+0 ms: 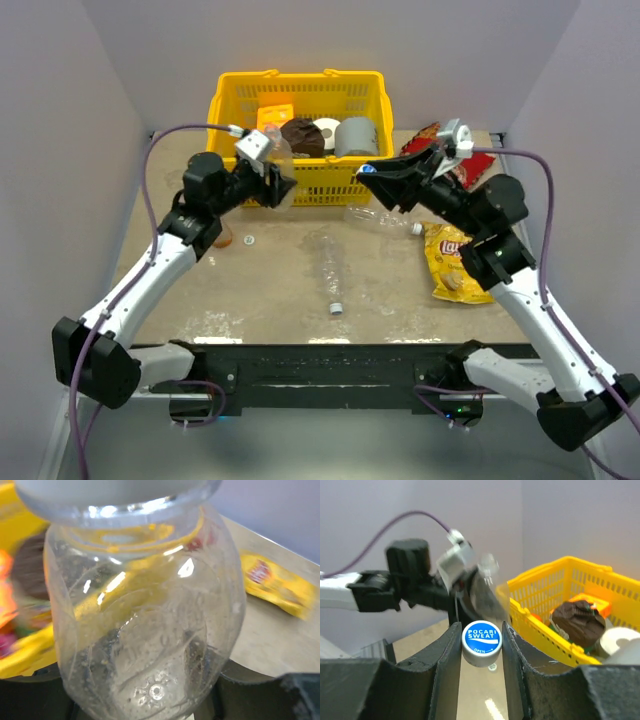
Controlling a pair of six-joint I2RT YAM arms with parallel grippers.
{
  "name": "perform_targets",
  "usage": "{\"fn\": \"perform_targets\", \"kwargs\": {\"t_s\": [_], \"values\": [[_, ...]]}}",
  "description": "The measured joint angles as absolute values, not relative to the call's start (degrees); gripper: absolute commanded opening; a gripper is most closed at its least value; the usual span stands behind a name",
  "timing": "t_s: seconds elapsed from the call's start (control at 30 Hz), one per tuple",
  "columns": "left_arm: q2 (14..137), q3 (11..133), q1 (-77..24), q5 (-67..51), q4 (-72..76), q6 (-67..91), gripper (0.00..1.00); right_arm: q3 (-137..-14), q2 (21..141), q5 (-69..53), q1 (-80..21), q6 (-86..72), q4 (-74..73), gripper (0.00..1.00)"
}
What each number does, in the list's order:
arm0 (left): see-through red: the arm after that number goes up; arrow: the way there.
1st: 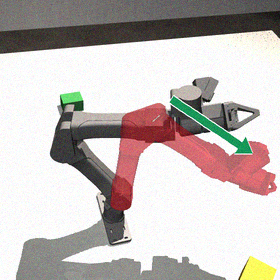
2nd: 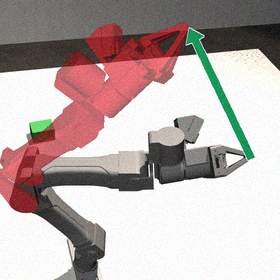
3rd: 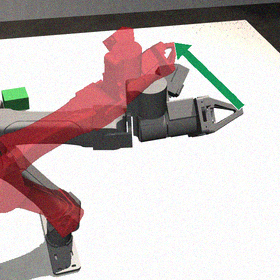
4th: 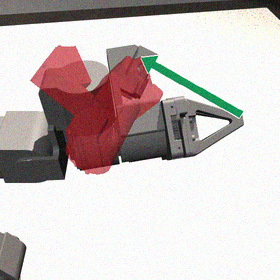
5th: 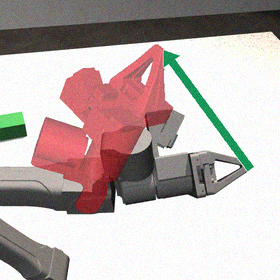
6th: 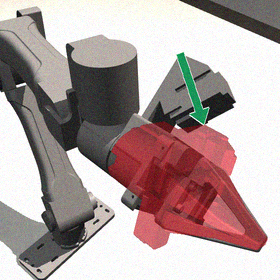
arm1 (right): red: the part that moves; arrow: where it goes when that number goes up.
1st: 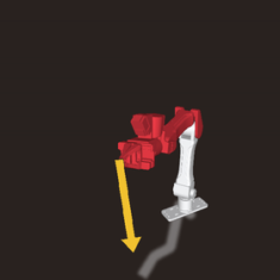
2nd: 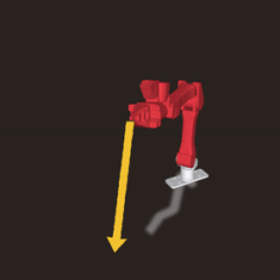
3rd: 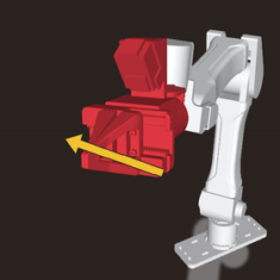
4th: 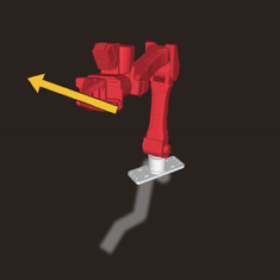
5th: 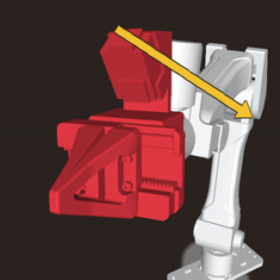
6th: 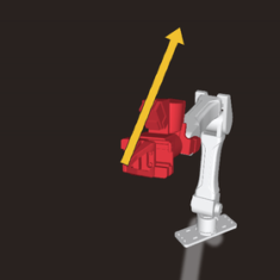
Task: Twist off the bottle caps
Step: Place the bottle cap at the center of the board.
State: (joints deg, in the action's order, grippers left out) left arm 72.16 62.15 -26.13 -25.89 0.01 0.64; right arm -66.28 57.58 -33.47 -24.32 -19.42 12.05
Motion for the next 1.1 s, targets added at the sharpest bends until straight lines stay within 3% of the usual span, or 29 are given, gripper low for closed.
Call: {"fn": "perform_targets", "kwargs": {"t_s": [0.27, 0.5, 0.8, 1.1], "values": [[64.97, 59.75, -22.20, -10.83, 2.76, 1.48, 0.17, -57.80, 64.23, -14.98, -43.42, -14.39, 8.51, 0.17], [64.93, 58.24, -22.26, -6.31, 3.46, 1.48, 0.18, -57.19, 83.18, -2.98, -56.38, -12.73, 10.72, 0.17], [64.16, 58.11, -22.26, -2.63, 3.40, 1.28, 0.18, -60.58, 104.25, 6.07, -57.45, -12.95, 14.48, 0.19], [64.01, 58.11, -22.26, -2.59, 3.49, 1.30, 0.18, -66.41, 115.33, 15.86, -57.32, -12.32, 16.36, 0.19]]}}
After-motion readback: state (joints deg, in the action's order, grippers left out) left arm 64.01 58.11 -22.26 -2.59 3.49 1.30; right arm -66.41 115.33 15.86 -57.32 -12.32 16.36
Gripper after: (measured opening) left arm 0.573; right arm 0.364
